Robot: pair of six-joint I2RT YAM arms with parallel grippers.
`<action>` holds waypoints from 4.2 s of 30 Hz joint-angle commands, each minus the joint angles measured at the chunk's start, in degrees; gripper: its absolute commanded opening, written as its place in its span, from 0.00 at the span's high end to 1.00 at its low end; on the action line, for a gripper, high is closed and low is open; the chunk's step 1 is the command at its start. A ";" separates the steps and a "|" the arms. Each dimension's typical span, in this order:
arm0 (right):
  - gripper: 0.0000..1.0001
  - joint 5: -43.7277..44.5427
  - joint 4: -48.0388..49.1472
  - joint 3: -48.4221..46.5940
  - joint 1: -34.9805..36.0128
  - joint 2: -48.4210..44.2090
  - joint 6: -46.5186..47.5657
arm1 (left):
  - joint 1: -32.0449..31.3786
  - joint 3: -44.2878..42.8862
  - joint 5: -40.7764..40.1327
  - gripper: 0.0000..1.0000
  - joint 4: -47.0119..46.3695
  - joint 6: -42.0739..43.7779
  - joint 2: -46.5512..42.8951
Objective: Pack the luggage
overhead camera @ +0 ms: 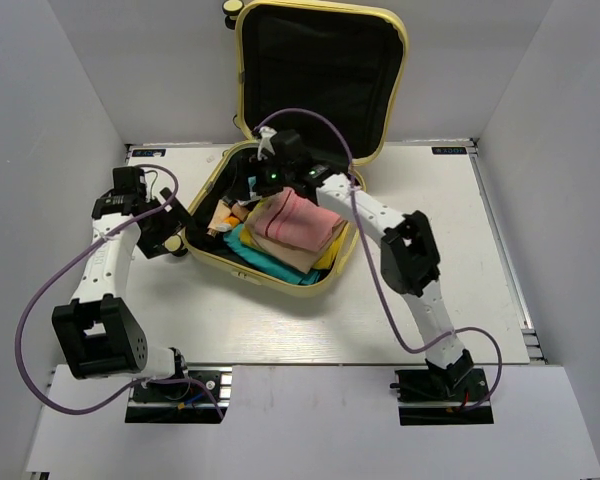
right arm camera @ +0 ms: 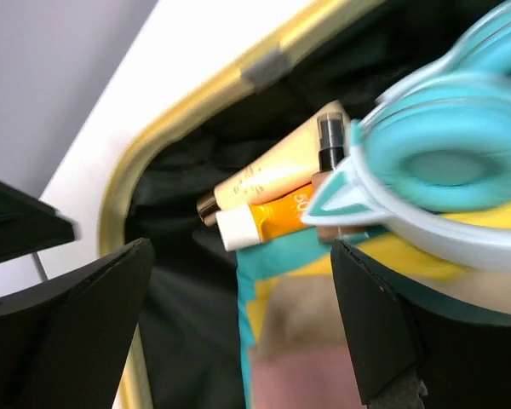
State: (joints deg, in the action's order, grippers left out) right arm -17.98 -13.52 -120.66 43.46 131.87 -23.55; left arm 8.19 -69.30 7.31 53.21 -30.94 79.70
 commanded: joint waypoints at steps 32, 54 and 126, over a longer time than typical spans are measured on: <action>0.80 7.37 19.75 -14.69 -35.73 -5.13 20.12 | -2.29 -2.95 6.49 0.17 -4.61 2.29 13.02; 1.00 -8.91 12.73 40.05 -28.79 -53.37 37.17 | -7.66 -5.13 -0.16 0.01 -2.16 -0.61 6.09; 0.30 -20.52 16.79 74.51 -19.48 -46.43 27.07 | -15.29 -53.40 18.44 0.65 1.72 20.92 53.37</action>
State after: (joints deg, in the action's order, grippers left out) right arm -25.67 9.19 -48.88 13.02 87.83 5.21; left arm 4.47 -121.80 9.91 52.75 -11.27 133.95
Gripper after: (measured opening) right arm 0.692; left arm 0.340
